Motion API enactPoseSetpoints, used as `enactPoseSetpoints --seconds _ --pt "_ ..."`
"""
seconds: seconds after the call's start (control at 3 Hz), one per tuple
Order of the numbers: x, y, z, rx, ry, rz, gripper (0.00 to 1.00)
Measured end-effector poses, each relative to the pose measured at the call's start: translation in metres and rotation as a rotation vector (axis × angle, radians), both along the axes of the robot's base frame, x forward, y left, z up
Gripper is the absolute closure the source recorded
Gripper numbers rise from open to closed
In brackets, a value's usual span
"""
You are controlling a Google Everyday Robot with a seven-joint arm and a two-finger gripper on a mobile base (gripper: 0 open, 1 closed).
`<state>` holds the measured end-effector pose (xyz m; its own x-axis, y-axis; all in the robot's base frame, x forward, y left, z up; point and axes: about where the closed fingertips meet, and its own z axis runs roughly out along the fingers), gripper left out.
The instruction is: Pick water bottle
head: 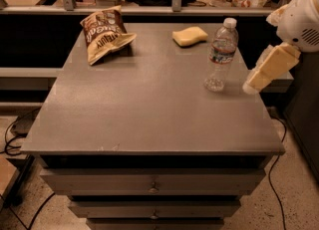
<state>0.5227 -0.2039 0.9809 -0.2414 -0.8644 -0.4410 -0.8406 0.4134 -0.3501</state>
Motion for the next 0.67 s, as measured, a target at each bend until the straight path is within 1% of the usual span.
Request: enactPoseSetpoints --seconds 0.33,0.67 --pt "0.026 0.002 -0.018 0.077 0.016 -0.026 0.00" --pt "0.047 0.012 -0.032 0.186 0.037 -0.009 0.00"
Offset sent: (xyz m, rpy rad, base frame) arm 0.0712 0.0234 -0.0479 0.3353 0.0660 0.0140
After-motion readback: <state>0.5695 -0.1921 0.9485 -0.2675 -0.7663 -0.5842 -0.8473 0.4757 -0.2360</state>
